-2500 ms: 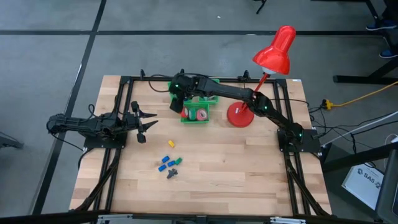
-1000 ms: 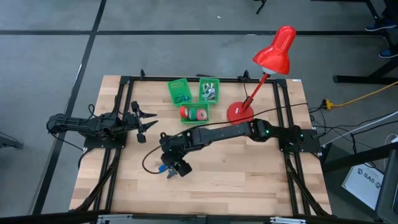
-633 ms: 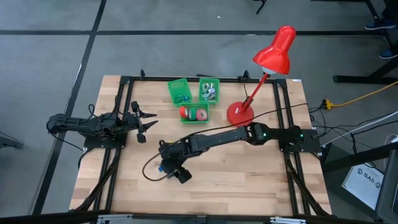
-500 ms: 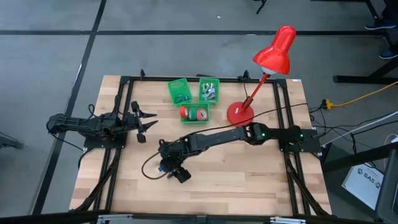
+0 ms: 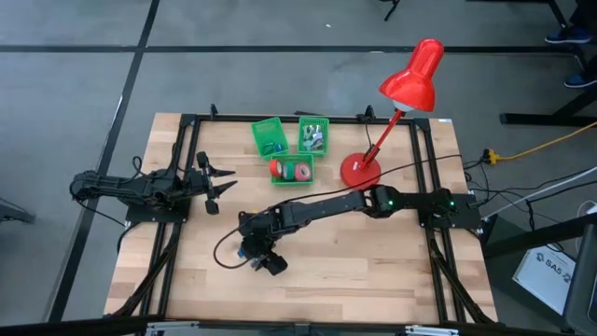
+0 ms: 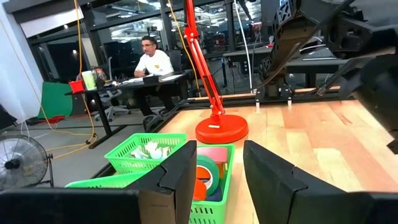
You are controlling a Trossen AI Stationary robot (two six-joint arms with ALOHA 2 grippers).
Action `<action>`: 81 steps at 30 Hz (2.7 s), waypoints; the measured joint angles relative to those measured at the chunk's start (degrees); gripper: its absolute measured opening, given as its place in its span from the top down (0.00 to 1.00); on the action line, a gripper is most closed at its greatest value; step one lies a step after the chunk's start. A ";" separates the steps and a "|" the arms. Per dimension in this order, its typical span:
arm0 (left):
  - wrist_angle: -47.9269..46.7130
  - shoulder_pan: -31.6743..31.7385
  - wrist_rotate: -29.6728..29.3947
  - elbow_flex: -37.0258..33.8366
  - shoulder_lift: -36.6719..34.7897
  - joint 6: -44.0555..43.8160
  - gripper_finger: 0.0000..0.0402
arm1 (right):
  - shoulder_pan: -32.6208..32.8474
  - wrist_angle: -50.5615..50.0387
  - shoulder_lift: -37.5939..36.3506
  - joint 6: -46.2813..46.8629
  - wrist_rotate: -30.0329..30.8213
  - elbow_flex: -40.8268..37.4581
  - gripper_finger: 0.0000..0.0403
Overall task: Pick and place Stapler, Stapler remover, tape
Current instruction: Put the black staple remover into the right green bin
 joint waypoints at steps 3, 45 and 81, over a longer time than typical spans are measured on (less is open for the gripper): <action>0.01 0.00 0.00 0.00 0.01 0.00 0.68 | -0.43 -0.29 0.00 -0.04 0.04 -0.02 0.37; 0.08 0.00 0.00 -0.01 0.00 0.00 0.68 | -1.52 -7.70 0.00 0.53 5.81 -0.02 0.70; 0.01 0.00 0.00 0.00 0.01 0.00 0.68 | -12.34 -20.79 -16.71 5.76 7.96 0.40 0.70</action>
